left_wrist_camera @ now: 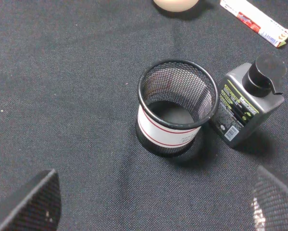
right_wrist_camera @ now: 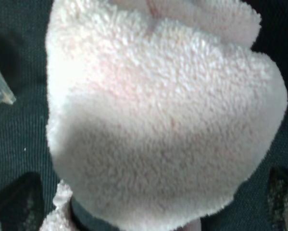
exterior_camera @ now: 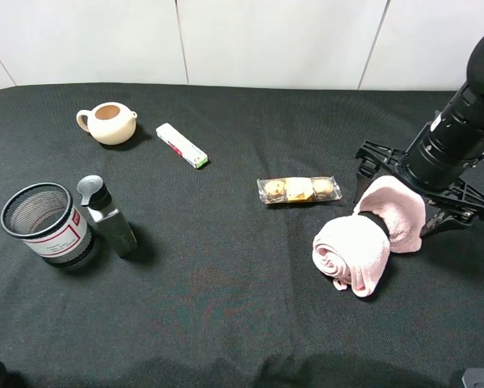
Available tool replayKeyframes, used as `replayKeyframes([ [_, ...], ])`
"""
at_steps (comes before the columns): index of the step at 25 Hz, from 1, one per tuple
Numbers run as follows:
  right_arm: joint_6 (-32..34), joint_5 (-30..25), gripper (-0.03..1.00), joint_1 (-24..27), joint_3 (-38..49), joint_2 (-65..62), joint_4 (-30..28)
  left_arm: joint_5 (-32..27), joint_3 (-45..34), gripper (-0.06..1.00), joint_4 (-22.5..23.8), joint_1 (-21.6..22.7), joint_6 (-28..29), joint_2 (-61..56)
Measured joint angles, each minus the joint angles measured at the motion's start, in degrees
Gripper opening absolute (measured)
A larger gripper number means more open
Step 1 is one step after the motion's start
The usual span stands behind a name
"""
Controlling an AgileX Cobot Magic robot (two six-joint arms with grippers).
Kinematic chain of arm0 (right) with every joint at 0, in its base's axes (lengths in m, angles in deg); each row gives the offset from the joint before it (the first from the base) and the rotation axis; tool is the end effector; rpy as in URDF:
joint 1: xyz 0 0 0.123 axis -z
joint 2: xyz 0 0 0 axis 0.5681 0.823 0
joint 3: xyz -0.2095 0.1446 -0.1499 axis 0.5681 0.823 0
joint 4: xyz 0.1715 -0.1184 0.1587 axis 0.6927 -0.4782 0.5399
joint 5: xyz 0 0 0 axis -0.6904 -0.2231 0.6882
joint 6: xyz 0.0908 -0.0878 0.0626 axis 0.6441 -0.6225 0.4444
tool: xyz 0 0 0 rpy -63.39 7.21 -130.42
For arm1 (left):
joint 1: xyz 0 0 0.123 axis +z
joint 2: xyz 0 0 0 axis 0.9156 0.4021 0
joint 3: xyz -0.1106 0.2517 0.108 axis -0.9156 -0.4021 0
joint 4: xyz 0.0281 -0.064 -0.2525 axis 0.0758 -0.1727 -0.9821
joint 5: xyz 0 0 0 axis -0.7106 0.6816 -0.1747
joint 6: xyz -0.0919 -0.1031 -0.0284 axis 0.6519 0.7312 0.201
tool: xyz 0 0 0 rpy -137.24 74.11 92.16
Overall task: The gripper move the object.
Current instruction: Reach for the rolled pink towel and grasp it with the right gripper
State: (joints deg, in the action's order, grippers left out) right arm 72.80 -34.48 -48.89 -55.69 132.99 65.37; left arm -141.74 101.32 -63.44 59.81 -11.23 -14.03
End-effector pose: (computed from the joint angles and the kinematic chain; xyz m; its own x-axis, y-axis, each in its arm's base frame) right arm 0.2544 0.0834 0.1032 -0.8263 0.5569 0.0840 0.5630 0.8205 0.0992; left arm 0.0264 0.0071 0.2591 -0.5194 -0.0857 -0.8502 -0.0234 0.9960 -0.0862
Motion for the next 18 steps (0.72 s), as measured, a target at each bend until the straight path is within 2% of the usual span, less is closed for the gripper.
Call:
replayKeyframes([
  [18,-2.04,3.33,0.69,0.0,0.0,6.82,2.45,0.0,0.0,0.83,0.0,0.0,-0.13,0.0],
])
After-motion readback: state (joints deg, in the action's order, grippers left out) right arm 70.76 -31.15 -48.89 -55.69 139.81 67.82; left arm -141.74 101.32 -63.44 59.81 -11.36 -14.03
